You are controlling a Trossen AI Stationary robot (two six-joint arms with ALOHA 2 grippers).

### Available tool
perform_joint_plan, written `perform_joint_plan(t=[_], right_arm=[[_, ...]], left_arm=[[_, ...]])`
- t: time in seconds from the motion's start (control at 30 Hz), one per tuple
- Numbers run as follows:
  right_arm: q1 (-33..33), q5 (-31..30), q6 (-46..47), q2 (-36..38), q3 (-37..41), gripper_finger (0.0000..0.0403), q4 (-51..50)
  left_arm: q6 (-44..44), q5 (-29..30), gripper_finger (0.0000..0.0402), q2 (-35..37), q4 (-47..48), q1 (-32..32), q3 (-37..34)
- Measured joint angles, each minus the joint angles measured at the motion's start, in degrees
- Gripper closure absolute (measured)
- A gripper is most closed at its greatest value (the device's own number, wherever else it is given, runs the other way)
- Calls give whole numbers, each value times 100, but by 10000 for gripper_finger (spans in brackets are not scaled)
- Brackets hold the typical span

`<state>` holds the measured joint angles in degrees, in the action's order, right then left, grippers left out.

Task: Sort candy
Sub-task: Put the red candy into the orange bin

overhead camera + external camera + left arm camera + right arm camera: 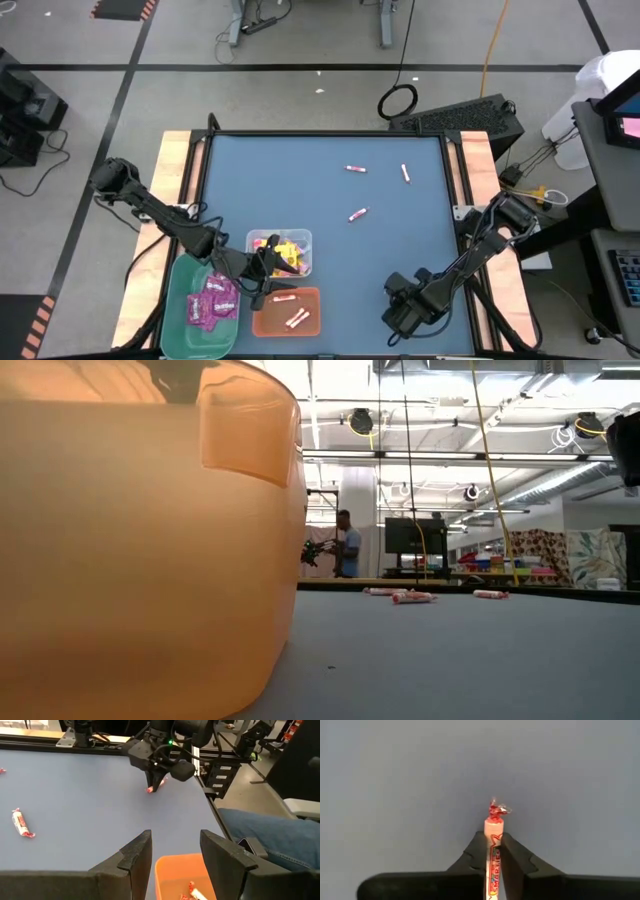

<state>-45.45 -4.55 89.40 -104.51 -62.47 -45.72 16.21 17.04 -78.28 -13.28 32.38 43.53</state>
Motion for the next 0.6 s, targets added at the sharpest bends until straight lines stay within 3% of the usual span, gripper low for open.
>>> perform_joint_plan(t=[0.23,0.6], right_arm=[[2,-733,-767,379,-120,371,361],[-341,-4012,-3692,1788,-788,368,703]], left_arm=[[0,-2,228,-2,18,0,0],[-3,5,228,-2,-58,0,0]])
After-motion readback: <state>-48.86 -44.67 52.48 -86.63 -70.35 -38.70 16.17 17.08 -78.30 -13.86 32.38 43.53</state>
